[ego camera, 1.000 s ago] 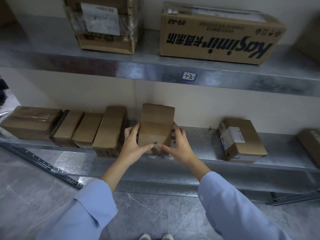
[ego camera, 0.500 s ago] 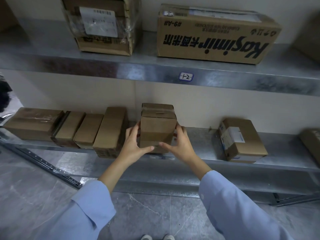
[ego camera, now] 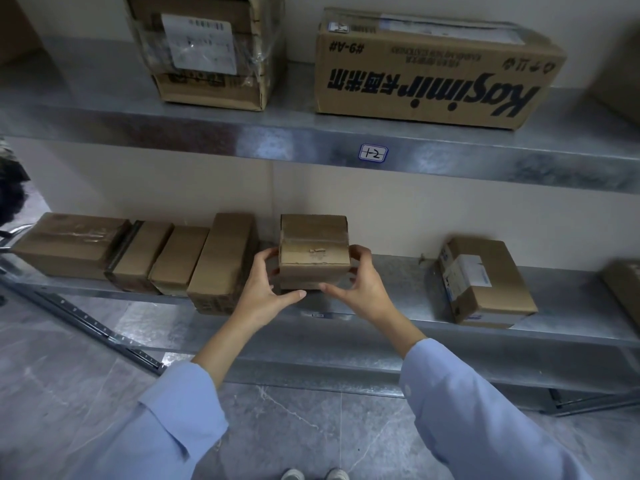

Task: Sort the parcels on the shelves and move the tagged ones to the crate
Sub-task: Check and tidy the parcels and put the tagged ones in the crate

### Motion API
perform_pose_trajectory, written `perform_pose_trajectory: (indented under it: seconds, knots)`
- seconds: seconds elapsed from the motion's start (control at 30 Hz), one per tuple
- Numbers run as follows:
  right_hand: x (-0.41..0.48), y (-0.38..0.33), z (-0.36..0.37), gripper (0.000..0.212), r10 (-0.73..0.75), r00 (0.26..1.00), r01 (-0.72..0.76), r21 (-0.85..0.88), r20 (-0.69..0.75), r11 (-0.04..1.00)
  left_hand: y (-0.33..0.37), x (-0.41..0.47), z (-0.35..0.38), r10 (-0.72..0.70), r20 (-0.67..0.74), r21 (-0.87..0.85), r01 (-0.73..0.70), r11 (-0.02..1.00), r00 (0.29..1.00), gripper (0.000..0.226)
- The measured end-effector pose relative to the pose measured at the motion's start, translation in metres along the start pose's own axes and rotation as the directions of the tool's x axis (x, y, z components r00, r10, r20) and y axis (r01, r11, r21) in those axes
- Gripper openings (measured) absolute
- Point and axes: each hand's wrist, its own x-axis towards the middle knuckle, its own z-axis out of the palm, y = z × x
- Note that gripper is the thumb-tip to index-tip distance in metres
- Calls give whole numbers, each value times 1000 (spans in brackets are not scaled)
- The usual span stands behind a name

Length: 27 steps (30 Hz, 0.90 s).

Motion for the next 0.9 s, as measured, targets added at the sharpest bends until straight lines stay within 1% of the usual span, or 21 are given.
perform_pose_trajectory:
  seconds: [0.1,0.17,0.33,0.57,0.7,0.77,0.83,0.9]
  knots:
    - [-2,0,-1,107,-39,999,41,-50,32,998,4,-1,2,-8,-8,67,8,998,1000,113]
    - [-4,-1,-1,112,-29,999,31,-61,42,998,8,-2,4,28,-20,95,-26,995,999,111]
    - [-4,-5,-2,108,-39,998,40,-34,47,999,8,-5,2,39,-40,105,-34,994,998,105]
    - [-6,-7,-2,104,-9,999,7,41,47,999,7,-7,-1,28,-59,100,-22,995,998,98]
    - [-7,-8,-2,113,37,998,-41,72,58,997,5,-7,0,-16,-43,47,18,999,999,88]
    - [-7,-8,-1,109,48,997,-52,60,62,997,3,-7,2,-48,-29,24,49,999,998,85]
    - [-7,-7,0,102,54,997,-57,51,57,997,2,-7,3,-62,-41,14,62,998,997,87]
    - [-7,-6,0,99,57,998,-58,41,38,997,2,-8,5,-58,-61,41,61,997,996,94]
